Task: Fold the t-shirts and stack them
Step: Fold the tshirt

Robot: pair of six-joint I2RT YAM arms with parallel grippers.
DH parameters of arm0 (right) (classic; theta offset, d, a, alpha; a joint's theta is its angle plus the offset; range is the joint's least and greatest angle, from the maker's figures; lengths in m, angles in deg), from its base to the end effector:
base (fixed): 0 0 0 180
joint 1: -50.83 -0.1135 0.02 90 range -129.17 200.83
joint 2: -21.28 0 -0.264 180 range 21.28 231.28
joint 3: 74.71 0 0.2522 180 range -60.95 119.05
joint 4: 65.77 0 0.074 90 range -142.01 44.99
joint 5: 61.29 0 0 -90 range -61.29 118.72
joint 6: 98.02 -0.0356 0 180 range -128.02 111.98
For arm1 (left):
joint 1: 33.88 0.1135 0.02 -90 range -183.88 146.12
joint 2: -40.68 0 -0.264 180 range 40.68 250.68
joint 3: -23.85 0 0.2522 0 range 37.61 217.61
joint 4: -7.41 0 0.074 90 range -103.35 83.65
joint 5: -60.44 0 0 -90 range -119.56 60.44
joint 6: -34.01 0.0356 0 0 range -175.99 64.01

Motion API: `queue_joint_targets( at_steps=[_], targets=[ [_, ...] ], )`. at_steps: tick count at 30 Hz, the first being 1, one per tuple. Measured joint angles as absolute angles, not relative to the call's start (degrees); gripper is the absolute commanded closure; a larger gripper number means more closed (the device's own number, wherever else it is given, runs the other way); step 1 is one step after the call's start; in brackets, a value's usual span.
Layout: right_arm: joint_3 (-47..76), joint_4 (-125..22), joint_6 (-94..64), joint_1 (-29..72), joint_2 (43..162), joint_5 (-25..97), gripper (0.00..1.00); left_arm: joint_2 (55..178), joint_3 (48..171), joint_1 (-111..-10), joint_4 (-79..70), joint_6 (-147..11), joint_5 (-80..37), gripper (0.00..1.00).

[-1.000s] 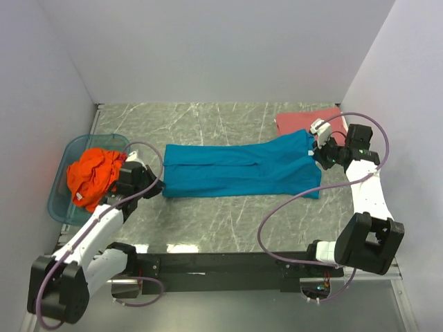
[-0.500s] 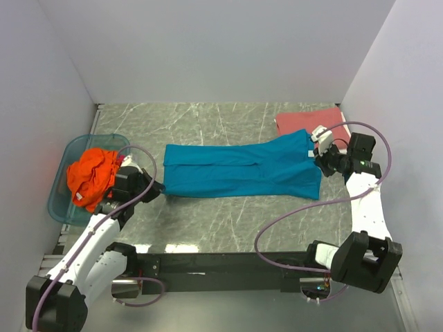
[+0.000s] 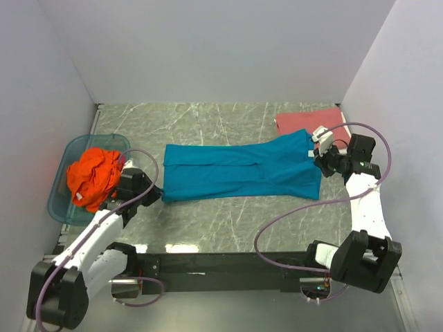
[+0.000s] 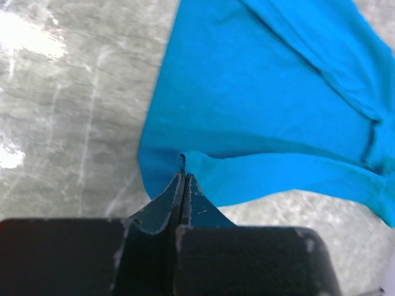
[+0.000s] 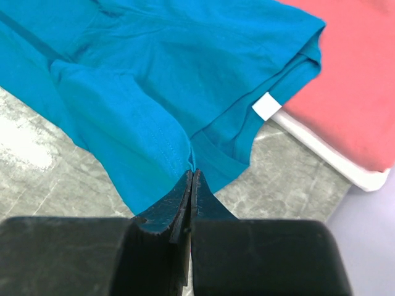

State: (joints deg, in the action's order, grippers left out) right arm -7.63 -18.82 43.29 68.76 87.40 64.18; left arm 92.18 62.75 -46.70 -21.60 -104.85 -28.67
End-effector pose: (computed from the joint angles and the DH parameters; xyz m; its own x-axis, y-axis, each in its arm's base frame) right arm 0.2317 -0.0533 0.2851 -0.3240 -0.5633 -0.7601 -0.6172 0.7348 -0.2814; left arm 0.1790 -0.0413 0.1923 -0.6016 -0.6354 -0.4841 -0.3342 0.7507 -0.5699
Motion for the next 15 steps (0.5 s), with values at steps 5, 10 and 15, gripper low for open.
queue_joint_targets(
  at_steps=[5,10,15],
  targets=[
    [-7.1,-19.5,42.1,68.8,91.6,65.0,1.00,98.7,62.5,-46.7,-17.7,-104.7,-29.9,1.00],
    [-5.4,-20.3,41.3,68.8,94.3,65.4,1.00,104.8,62.5,-46.7,-13.4,-103.5,-31.0,1.00],
    [-4.7,-22.1,40.8,68.8,95.7,65.4,1.00,107.6,63.3,-46.7,-11.1,-102.6,-32.1,1.00]
  ],
)
